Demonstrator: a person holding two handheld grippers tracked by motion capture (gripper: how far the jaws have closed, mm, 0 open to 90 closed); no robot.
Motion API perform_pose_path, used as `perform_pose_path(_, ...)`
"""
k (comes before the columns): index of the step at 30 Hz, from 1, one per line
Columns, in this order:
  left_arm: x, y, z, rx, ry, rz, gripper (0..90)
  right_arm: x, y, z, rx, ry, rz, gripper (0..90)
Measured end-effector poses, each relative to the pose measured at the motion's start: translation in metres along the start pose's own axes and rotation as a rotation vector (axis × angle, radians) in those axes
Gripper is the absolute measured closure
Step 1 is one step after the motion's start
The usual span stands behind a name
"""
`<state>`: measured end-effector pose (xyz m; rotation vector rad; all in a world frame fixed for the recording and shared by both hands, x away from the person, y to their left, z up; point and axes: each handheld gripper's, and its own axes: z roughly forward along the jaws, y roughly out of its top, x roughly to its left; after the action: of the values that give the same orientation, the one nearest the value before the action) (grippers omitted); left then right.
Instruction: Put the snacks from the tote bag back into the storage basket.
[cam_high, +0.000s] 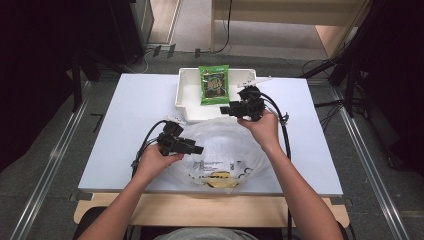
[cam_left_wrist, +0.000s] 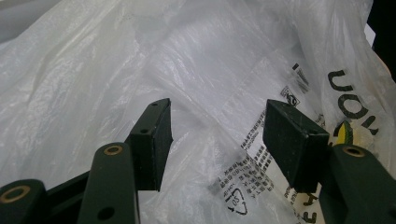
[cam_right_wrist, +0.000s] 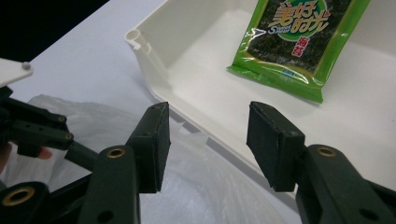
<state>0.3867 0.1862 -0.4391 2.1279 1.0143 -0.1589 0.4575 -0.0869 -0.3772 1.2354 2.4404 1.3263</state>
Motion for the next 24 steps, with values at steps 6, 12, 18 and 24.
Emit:
perform_pose_path(6, -0.003, 0.0, -0.002, 0.002, 0.0, 0.005, 43.0, 0.008, -0.012, -0.007, -0.005, 0.014, -0.019, 50.3)
perform_pose_path(12, -0.004, 0.0, -0.005, 0.005, -0.003, 0.011, 42.9, 0.013, -0.027, -0.012, -0.001, 0.024, -0.027, 50.2)
perform_pose_path(18, -0.007, 0.0, -0.006, 0.007, -0.009, 0.012, 42.8, 0.021, -0.041, -0.017, 0.001, 0.004, -0.05, 49.9)
perform_pose_path(24, -0.01, 0.0, -0.007, 0.009, -0.013, 0.021, 42.8, 0.031, -0.054, -0.025, -0.013, 0.021, -0.056, 49.8)
